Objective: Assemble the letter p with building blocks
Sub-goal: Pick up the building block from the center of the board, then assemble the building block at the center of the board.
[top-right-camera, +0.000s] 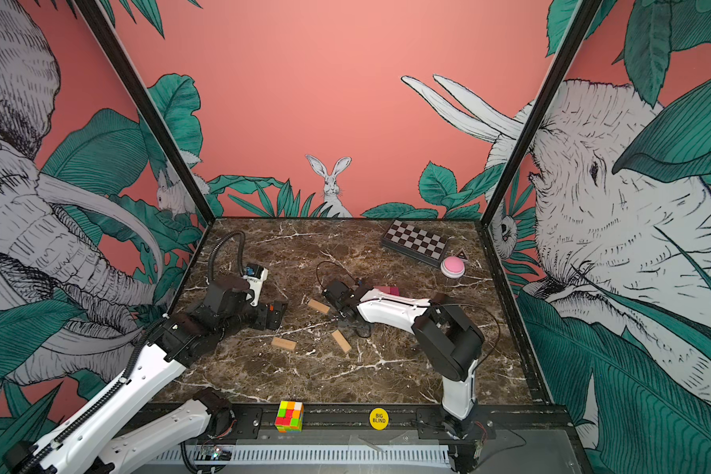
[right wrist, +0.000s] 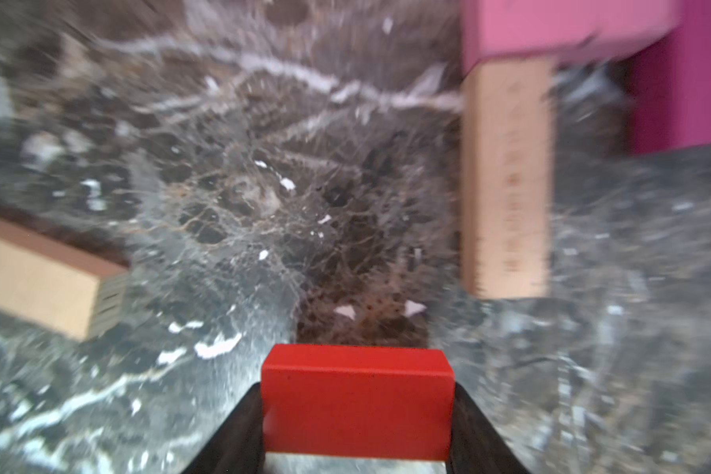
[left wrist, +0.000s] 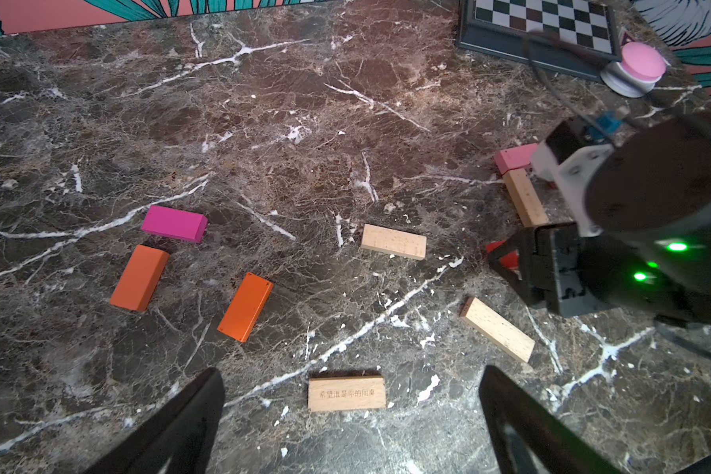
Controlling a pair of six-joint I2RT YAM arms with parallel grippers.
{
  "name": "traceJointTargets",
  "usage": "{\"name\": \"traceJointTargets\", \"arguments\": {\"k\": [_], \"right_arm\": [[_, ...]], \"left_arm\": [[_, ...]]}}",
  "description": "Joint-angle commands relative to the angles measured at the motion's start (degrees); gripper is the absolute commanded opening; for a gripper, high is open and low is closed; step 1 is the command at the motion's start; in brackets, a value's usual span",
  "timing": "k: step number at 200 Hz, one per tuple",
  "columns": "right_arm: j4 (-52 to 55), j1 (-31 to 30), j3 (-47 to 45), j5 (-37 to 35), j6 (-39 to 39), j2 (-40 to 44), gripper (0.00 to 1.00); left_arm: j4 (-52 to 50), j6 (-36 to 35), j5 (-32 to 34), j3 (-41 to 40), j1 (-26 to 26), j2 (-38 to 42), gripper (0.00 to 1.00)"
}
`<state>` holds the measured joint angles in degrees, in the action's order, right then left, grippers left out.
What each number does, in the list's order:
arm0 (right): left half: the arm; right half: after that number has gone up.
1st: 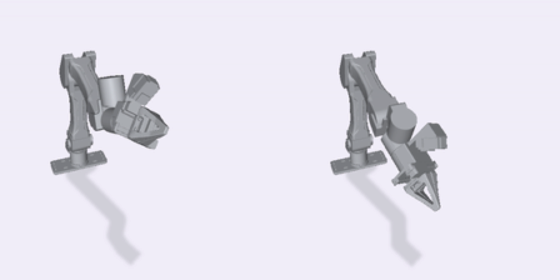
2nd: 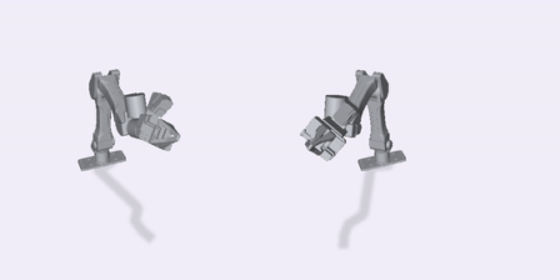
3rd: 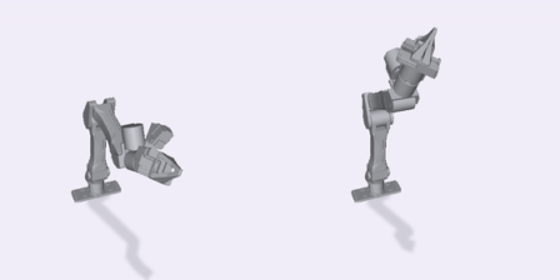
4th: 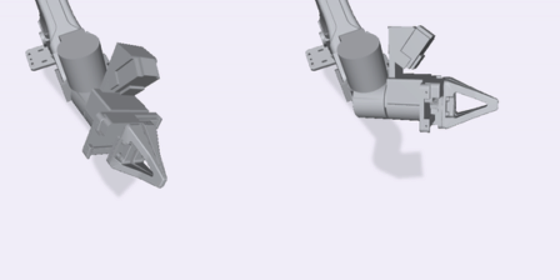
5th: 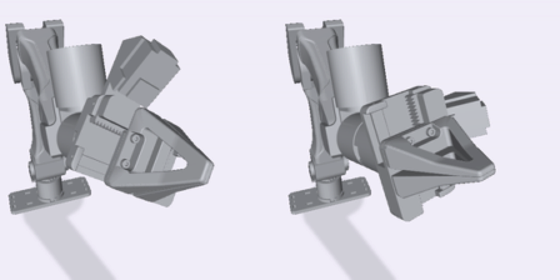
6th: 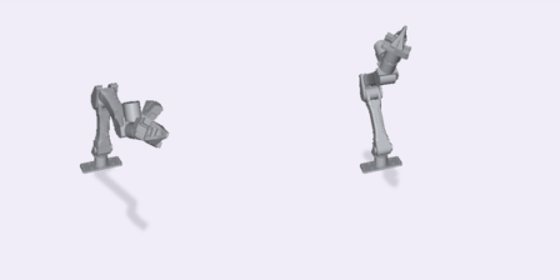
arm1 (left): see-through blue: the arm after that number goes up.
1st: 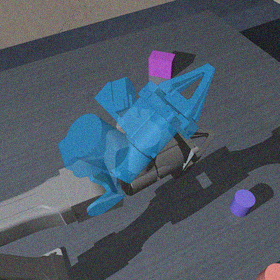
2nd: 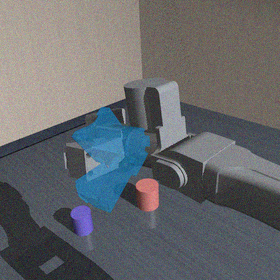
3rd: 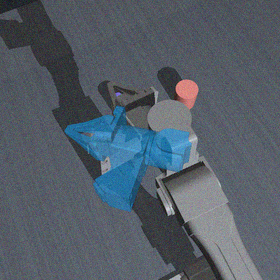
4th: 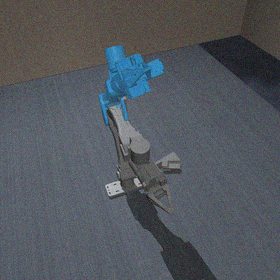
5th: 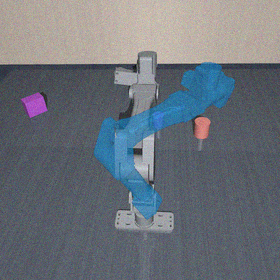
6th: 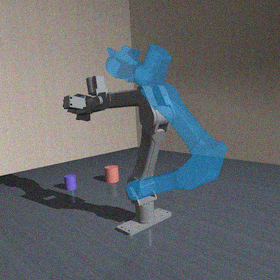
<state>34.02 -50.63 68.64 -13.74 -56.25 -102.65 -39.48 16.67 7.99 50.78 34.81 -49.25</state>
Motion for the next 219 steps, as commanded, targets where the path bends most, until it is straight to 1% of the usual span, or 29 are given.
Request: {"name": "traceJointTargets", "arguments": {"k": [1, 12, 17, 36, 64, 89, 110, 135, 162, 175, 219], "right_arm": [[2.62, 0.16, -2.99, -3.29, 4.37, 8.18, 0.50], [2.59, 1.22, -5.77, -2.74, 5.36, 10.43, 0.49], [2.70, 1.86, -7.30, -2.58, 5.81, 13.52, 0.49], [1.88, 4.56, -12.31, -1.67, 8.41, 17.91, 0.49], [0.89, 8.59, -17.42, -0.14, 12.41, 21.49, 0.50], [-2.55, 12.60, -20.87, 2.69, 15.95, 23.01, 0.51], [-4.05, 14.81, -21.14, 3.96, 18.02, 21.18, 0.51], [-5.44, 16.90, -19.19, 5.96, 19.97, 15.60, 0.51], [-7.03, 18.02, -16.44, 6.95, 21.10, 11.34, 0.51], [-7.21, 18.32, -14.97, 6.93, 21.52, 7.99, 0.51], [-7.59, 19.51, -11.89, 6.76, 22.15, 4.16, 0.52]], "left_arm": [[0.09, -0.24, -0.74, -0.68, -0.36, -0.16, 0.99], [0.36, -0.16, -1.12, -0.68, -0.35, -0.31, 0.99], [0.47, -0.07, -1.23, -0.69, -0.35, -0.40, 0.99], [0.80, 0.03, -1.87, -0.60, -0.40, -1.04, 0.99], [1.42, 0.03, -3.03, -0.66, -0.35, -1.53, 0.99], [2.23, -0.15, -6.12, -0.29, -0.35, -2.36, 0.99], [2.81, -0.27, -7.41, -0.07, -0.40, -3.50, 0.99], [3.10, -0.65, -7.94, -0.14, -0.34, -4.51, 0.99], [3.12, -0.86, -8.00, -0.45, -0.35, -4.10, 0.99], [2.93, -0.93, -7.86, -0.57, -0.35, -3.92, 0.99], [2.80, -1.01, -7.81, -0.82, -0.36, -3.67, 0.99]]}}
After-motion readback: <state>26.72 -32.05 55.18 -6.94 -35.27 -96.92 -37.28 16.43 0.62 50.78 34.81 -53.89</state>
